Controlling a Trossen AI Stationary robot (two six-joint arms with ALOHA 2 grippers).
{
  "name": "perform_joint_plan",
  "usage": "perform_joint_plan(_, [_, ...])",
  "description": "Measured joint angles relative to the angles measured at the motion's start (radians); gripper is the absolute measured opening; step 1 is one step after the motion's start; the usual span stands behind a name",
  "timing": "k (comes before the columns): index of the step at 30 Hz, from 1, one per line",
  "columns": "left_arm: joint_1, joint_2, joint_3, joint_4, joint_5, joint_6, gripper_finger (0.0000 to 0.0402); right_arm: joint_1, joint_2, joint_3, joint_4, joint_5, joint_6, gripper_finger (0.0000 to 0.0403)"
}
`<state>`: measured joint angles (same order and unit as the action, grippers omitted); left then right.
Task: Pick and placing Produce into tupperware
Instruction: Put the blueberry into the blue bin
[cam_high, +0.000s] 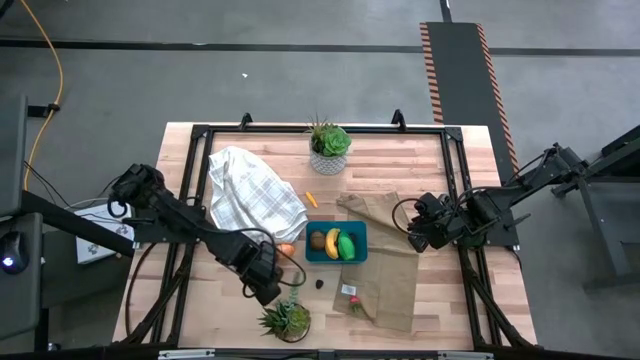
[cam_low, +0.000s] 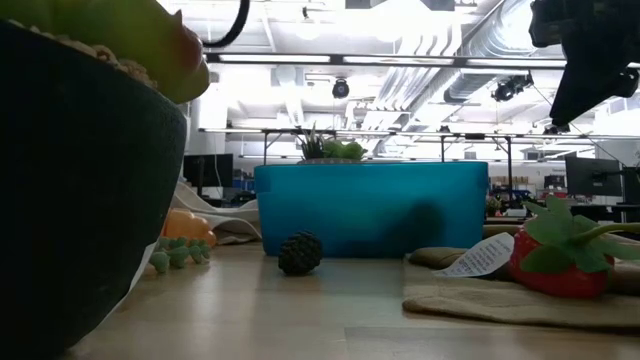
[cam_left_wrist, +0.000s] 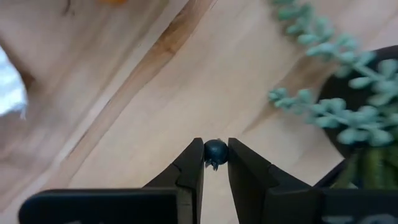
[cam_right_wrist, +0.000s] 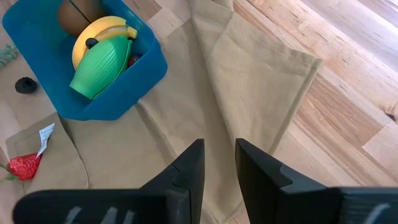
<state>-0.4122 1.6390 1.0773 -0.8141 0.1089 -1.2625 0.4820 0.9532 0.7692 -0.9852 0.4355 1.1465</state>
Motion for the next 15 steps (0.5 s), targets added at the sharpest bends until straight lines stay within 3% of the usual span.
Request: perform_joint_plan(15, [0.013, -0.001, 0.284, -0.118, -0.171, 0.230, 0.0051, 0.000, 0.000, 0.000, 0.012, 0.000, 0.005, 0.0081])
